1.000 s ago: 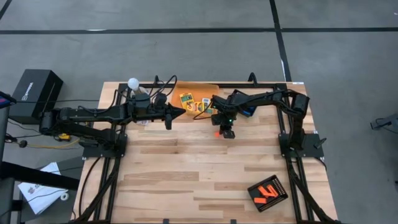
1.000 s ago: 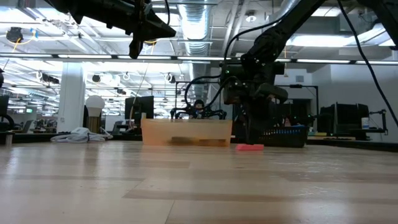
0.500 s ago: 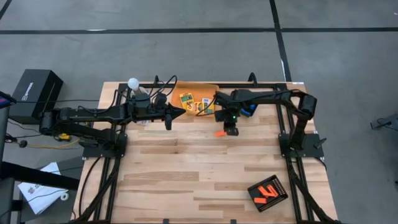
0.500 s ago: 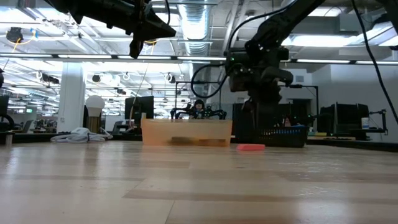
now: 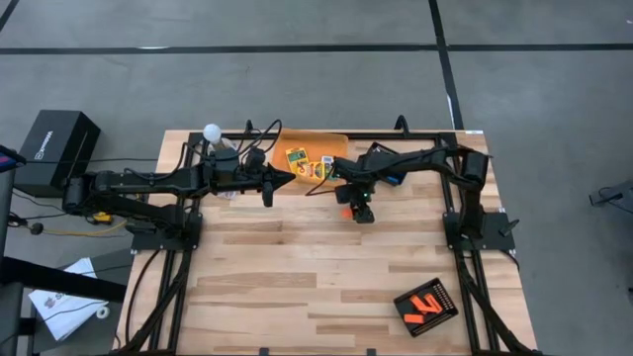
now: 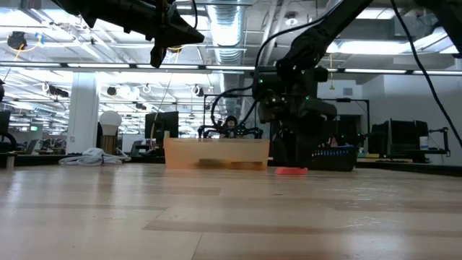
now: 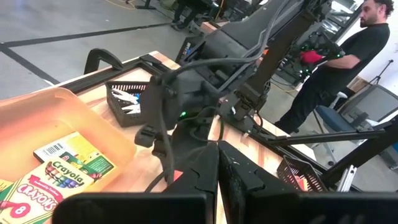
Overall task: Pick & Place School Supplies
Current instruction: Put the orange eraser into the bottom black bin
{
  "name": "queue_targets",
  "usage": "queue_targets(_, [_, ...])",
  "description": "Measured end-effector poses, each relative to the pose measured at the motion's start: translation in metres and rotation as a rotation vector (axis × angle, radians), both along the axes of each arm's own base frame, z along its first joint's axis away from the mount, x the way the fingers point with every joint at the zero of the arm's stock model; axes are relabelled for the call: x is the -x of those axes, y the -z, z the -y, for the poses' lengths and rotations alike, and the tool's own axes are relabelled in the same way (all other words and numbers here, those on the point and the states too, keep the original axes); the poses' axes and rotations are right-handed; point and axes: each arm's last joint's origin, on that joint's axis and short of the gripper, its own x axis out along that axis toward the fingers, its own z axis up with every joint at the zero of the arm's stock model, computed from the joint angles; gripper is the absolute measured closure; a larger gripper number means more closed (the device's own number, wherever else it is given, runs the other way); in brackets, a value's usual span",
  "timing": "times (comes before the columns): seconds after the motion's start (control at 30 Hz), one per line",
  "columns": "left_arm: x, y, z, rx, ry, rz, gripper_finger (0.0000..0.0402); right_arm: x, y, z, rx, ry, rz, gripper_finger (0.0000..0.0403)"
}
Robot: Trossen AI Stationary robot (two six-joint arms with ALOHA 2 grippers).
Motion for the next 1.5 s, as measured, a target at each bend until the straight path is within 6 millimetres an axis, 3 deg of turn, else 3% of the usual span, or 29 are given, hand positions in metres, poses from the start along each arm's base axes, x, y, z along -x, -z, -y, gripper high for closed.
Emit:
queue_targets(0.23, [0.000, 0.000, 0.000, -0.002, 0.001, -0.003, 0.0401, -0.005, 0.022, 0.004, -0.020, 0.017, -0.048, 0.0236])
queue_targets(0.4, [0.000, 0.000, 0.000, -0.015, 0.004, -0.006, 0.0402, -0.008, 0.024, 0.002, -0.033, -0.021, -0.008, 0.0368])
queue_targets(0.7, [0.000, 0.000, 0.000, -0.026, 0.006, -0.008, 0.0401, -0.006, 0.023, 0.006, -0.101, -0.049, 0.033, 0.0376])
queue_targets(0.8, [0.000, -0.001, 0.000, -0.028, 0.006, 0.003, 0.0401, 0.001, 0.003, 0.007, -0.084, -0.024, 0.054, 0.0400])
queue_targets(0.9, [0.000, -0.003, 0.000, -0.032, 0.005, 0.024, 0.0401, 0.021, -0.018, 0.000, -0.150, -0.004, -0.040, 0.0397])
queue_targets(0.97, [-0.001, -0.004, 0.000, -0.034, 0.004, 0.037, 0.0401, 0.024, -0.037, -0.004, -0.164, -0.010, -0.003, 0.0397])
queue_targets(1.23, [-0.001, -0.006, 0.000, -0.014, 0.000, 0.060, 0.0401, 0.045, -0.096, -0.046, -0.186, -0.028, 0.053, 0.0400])
queue_targets(1.5, [-0.005, -0.006, 0.004, 0.007, 0.045, 0.080, 0.0401, 0.059, -0.124, -0.084, -0.142, 0.091, 0.068, 0.0401])
